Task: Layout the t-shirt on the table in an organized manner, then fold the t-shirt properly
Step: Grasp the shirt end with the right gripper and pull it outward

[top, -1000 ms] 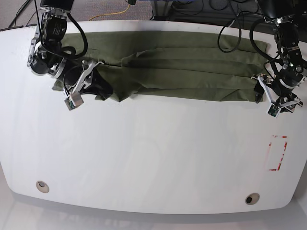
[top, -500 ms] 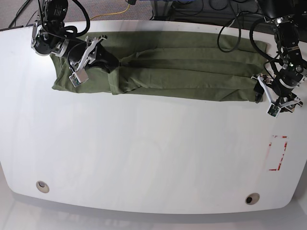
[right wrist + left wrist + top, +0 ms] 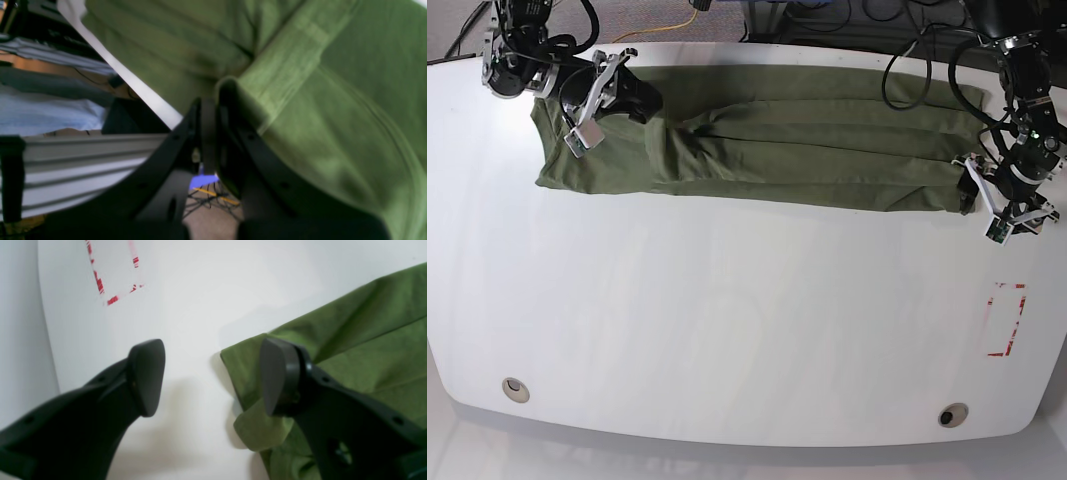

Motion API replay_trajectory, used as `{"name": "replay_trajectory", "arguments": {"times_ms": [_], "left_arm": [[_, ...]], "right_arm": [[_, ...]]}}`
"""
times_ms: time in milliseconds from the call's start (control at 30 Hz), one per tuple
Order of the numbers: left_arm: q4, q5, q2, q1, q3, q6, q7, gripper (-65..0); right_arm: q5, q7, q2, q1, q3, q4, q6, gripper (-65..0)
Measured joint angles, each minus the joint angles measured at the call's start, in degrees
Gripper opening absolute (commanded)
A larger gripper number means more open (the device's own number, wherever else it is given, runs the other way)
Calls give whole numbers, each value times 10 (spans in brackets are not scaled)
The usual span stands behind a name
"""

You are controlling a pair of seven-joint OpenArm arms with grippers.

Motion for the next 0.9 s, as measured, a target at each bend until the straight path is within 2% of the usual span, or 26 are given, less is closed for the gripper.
{"name": "replay_trajectory", "arguments": {"times_ms": [100,167,200,267,333,467,700,900], "left_arm": [[0,0,1,-1,0,0,0,-235],[0,-1,2,-1,0,0,-1,-235],[0,-1,1,-1,0,0,0,-235],[0,0,1,0,0,0,0,-235],[0,0,0,0,0,0,0,-235],[0,-1,1,0,0,0,-1,-235],[0,0,1,0,0,0,0,-235],[6,-3,1,12,2,0,-1,-235]], "right_arm": [[0,-2,2,-7,0,0,0,-420],[0,-3,1,-14,0,0,0,-285],[0,-6,1,-16,0,0,0,-198],[0,-8,1,-21,0,0,0,-81],[0,-6,1,-28,0,0,0,-2],[0,-8,1,-37,0,0,0,-6],[0,-8,8,-34,7,0,0,-81],[-28,-1,17,-6,15,0,0,-82]]}}
